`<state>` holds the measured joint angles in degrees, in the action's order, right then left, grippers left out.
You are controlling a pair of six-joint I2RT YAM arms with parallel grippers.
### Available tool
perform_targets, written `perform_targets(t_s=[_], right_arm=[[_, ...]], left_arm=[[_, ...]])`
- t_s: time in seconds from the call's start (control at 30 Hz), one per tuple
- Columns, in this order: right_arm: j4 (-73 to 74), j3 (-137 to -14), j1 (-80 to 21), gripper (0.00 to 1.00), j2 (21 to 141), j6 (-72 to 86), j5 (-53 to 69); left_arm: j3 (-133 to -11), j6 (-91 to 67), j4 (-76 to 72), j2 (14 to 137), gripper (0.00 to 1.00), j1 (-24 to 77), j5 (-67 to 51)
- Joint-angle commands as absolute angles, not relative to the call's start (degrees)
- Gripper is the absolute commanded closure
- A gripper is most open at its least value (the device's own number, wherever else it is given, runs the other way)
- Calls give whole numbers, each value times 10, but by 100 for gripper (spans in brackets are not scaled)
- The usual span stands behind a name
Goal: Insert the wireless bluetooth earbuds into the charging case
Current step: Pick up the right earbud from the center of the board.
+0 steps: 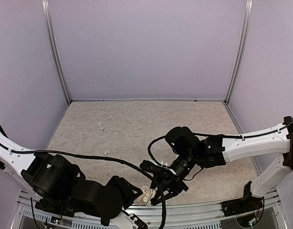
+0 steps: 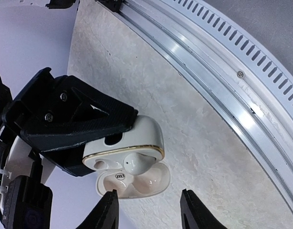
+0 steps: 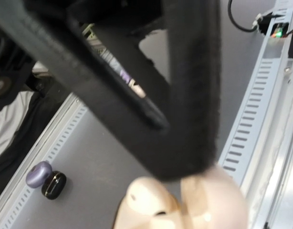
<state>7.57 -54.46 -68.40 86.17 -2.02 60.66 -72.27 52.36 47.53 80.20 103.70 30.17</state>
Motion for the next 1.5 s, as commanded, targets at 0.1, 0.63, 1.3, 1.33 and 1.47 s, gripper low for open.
perform_targets(t_s=[0.1,0.63,1.3,1.33,1.47], right_arm=[[8,-514,-654,100,814,17,611],[-98,-448,-570,100,684,17,460],[-101,-426,-512,100,629,-66,347],[-100,-426,-512,100,629,-66,348],[-101,-423,-512,100,629,-64,348]], left_arm=[[-728,494,409,743,54,1041,271],[-572,135,21,555,22,787,201],[-506,-312,94,670,7,214,66],[-502,-314,94,692,9,200,56],[-474,-306,53,742,17,183,42]])
